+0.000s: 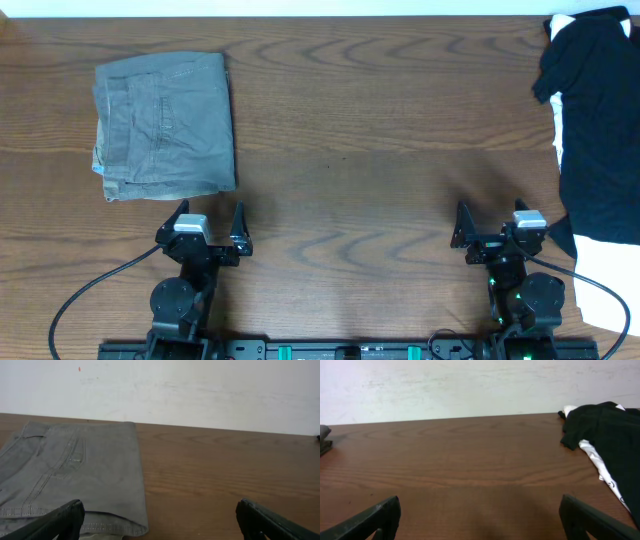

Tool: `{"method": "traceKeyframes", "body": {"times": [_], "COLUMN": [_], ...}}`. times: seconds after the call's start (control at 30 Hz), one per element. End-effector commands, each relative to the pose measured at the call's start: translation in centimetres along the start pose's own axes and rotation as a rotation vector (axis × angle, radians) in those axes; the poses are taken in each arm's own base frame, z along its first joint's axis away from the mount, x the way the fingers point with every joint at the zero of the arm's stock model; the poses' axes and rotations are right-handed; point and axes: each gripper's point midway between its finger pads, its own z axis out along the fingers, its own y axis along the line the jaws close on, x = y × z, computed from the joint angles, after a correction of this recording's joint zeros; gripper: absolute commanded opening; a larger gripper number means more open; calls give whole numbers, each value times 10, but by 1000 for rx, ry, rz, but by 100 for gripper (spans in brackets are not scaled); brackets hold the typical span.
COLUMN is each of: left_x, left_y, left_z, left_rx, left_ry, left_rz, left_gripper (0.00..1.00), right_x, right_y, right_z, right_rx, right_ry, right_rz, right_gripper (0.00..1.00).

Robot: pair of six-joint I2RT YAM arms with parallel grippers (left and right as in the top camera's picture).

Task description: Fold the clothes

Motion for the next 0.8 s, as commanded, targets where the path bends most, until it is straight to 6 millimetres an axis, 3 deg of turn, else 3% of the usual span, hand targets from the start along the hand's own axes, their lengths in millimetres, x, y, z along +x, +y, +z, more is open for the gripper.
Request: {"method": "traceKeyframes", "body": {"times": [0.0,0.77], "left_x": [16,16], "left_y": [7,7], "left_z": [0,0], "left_rx": [-37,-37], "left_ry": [47,47], "left_rz": [20,20], "left_gripper": [98,98], "right_x": [2,2], "right_y": [2,2], "right_z": [0,0], "right_rx": [-6,-6], "right_ry": [8,8], "right_rz": [-14,-14], "right_gripper": [99,99]}}
